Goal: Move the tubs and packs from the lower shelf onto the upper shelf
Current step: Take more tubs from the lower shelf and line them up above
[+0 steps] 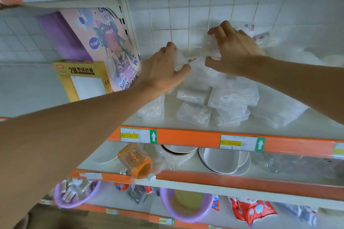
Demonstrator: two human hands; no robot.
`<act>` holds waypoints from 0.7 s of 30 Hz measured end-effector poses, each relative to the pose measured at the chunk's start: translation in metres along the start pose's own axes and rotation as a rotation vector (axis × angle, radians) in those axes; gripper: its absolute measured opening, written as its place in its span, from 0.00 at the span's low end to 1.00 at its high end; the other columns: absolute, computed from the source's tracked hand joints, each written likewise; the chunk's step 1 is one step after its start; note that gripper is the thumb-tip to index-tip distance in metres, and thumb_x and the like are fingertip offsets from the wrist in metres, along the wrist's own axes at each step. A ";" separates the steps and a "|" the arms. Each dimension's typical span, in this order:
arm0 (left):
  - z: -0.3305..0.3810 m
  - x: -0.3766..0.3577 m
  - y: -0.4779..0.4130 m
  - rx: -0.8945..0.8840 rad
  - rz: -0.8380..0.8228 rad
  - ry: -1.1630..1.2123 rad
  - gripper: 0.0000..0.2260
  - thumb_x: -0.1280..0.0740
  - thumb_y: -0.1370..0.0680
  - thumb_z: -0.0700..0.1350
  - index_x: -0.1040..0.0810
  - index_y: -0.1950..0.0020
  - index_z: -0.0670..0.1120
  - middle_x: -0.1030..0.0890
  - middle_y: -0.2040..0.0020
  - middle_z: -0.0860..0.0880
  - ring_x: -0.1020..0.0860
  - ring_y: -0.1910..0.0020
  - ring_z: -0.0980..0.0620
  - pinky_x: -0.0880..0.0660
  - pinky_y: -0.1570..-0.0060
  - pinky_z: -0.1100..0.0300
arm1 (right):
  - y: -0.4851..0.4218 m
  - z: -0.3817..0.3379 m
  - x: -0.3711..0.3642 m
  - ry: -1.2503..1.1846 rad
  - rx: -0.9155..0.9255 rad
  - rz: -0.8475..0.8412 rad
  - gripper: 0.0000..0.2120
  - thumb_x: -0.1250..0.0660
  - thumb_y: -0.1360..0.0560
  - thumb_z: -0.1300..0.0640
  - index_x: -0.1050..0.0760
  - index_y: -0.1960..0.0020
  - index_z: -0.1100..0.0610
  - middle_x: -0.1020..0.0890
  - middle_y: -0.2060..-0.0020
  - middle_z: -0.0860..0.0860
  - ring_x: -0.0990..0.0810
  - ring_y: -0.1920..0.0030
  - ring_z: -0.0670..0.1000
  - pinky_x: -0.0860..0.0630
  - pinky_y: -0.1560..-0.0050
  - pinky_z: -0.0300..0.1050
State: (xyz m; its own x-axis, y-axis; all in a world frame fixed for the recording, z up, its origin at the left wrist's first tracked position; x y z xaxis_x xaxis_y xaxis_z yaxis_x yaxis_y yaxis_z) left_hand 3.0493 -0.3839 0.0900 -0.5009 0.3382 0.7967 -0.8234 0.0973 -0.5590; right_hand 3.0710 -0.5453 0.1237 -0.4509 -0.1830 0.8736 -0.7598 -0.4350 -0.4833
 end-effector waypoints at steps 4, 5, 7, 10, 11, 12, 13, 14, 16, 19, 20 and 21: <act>0.012 0.006 0.019 -0.049 -0.007 -0.054 0.21 0.38 0.22 0.59 0.32 0.40 0.43 0.23 0.45 0.45 0.24 0.52 0.42 0.29 0.59 0.52 | 0.026 -0.003 0.009 -0.012 0.015 -0.022 0.33 0.34 0.24 0.41 0.35 0.28 0.60 0.30 0.37 0.58 0.26 0.42 0.63 0.31 0.40 0.54; 0.015 0.008 0.023 -0.067 -0.013 -0.070 0.22 0.39 0.23 0.60 0.32 0.40 0.43 0.23 0.45 0.44 0.23 0.50 0.40 0.26 0.58 0.50 | 0.031 -0.004 0.010 -0.008 0.021 -0.038 0.33 0.35 0.24 0.40 0.36 0.27 0.59 0.30 0.36 0.58 0.26 0.42 0.63 0.30 0.40 0.55; 0.023 0.014 0.032 -0.100 -0.040 -0.104 0.26 0.43 0.24 0.63 0.32 0.39 0.43 0.23 0.45 0.43 0.23 0.50 0.39 0.23 0.58 0.47 | 0.042 -0.004 0.017 0.003 0.032 -0.054 0.34 0.36 0.24 0.39 0.36 0.27 0.59 0.30 0.36 0.59 0.26 0.42 0.64 0.29 0.39 0.57; 0.037 0.030 0.046 -0.138 -0.056 -0.154 0.29 0.47 0.27 0.64 0.30 0.40 0.42 0.22 0.48 0.42 0.22 0.51 0.38 0.23 0.60 0.47 | 0.061 -0.008 0.031 0.015 0.066 -0.049 0.33 0.34 0.24 0.41 0.35 0.27 0.60 0.29 0.37 0.60 0.26 0.40 0.63 0.31 0.38 0.57; 0.043 0.036 0.052 -0.163 -0.055 -0.174 0.29 0.47 0.27 0.64 0.29 0.41 0.41 0.22 0.49 0.42 0.22 0.52 0.38 0.24 0.61 0.48 | 0.067 -0.010 0.038 0.017 0.071 -0.044 0.32 0.34 0.24 0.42 0.35 0.28 0.60 0.29 0.37 0.60 0.27 0.39 0.63 0.31 0.38 0.56; 0.049 0.041 0.058 -0.189 -0.058 -0.192 0.29 0.46 0.27 0.63 0.28 0.41 0.41 0.21 0.50 0.41 0.22 0.54 0.38 0.26 0.63 0.49 | 0.073 -0.012 0.044 0.017 0.074 -0.038 0.32 0.34 0.23 0.42 0.35 0.28 0.60 0.28 0.37 0.60 0.27 0.39 0.63 0.31 0.39 0.56; 0.054 0.046 0.064 -0.205 -0.069 -0.203 0.27 0.44 0.26 0.62 0.28 0.40 0.41 0.21 0.51 0.41 0.22 0.54 0.38 0.29 0.64 0.51 | 0.079 -0.014 0.050 0.015 0.077 -0.035 0.32 0.34 0.23 0.42 0.35 0.28 0.60 0.28 0.37 0.60 0.26 0.39 0.63 0.31 0.39 0.56; 0.059 0.050 0.070 -0.212 -0.078 -0.201 0.26 0.40 0.25 0.60 0.28 0.39 0.40 0.21 0.51 0.41 0.22 0.54 0.38 0.31 0.64 0.52 | 0.084 -0.016 0.055 0.015 0.079 -0.040 0.32 0.34 0.23 0.42 0.34 0.28 0.60 0.27 0.37 0.60 0.26 0.39 0.63 0.32 0.39 0.56; 0.069 0.060 0.080 -0.222 -0.098 -0.187 0.24 0.34 0.25 0.57 0.27 0.37 0.40 0.21 0.50 0.41 0.22 0.52 0.38 0.30 0.62 0.51 | 0.096 -0.021 0.062 0.023 0.086 -0.068 0.32 0.34 0.24 0.41 0.34 0.28 0.60 0.26 0.38 0.59 0.25 0.39 0.62 0.31 0.38 0.56; 0.086 0.077 0.092 -0.256 -0.141 -0.208 0.26 0.37 0.26 0.61 0.27 0.39 0.42 0.20 0.50 0.42 0.21 0.53 0.40 0.28 0.60 0.51 | 0.113 -0.032 0.076 0.027 0.124 -0.076 0.32 0.33 0.24 0.40 0.32 0.30 0.60 0.24 0.40 0.59 0.23 0.42 0.62 0.29 0.40 0.56; 0.092 0.084 0.095 -0.268 -0.147 -0.207 0.28 0.41 0.28 0.63 0.26 0.40 0.42 0.19 0.52 0.43 0.20 0.54 0.40 0.27 0.61 0.52 | 0.118 -0.036 0.083 0.027 0.132 -0.070 0.31 0.33 0.25 0.40 0.31 0.30 0.60 0.23 0.41 0.59 0.22 0.43 0.62 0.29 0.41 0.56; 0.098 0.091 0.098 -0.277 -0.149 -0.204 0.29 0.43 0.29 0.64 0.25 0.41 0.42 0.19 0.53 0.43 0.20 0.56 0.41 0.28 0.63 0.53 | 0.121 -0.039 0.090 0.024 0.134 -0.064 0.31 0.32 0.25 0.41 0.31 0.31 0.60 0.22 0.42 0.59 0.22 0.45 0.62 0.29 0.41 0.55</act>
State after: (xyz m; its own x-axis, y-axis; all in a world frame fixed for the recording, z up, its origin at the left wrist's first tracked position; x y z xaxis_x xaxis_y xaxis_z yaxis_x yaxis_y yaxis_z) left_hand 2.8971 -0.4354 0.1304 -0.4469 0.1104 0.8877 -0.8020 0.3903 -0.4523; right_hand 2.9202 -0.5804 0.1415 -0.4159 -0.1304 0.9000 -0.7189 -0.5590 -0.4132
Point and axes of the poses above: each hand's wrist, its own y-axis away from the middle knuckle, its own x-axis out of the back of the hand, z = x × y, the point moved 8 cm from there along -y, towards the middle knuckle
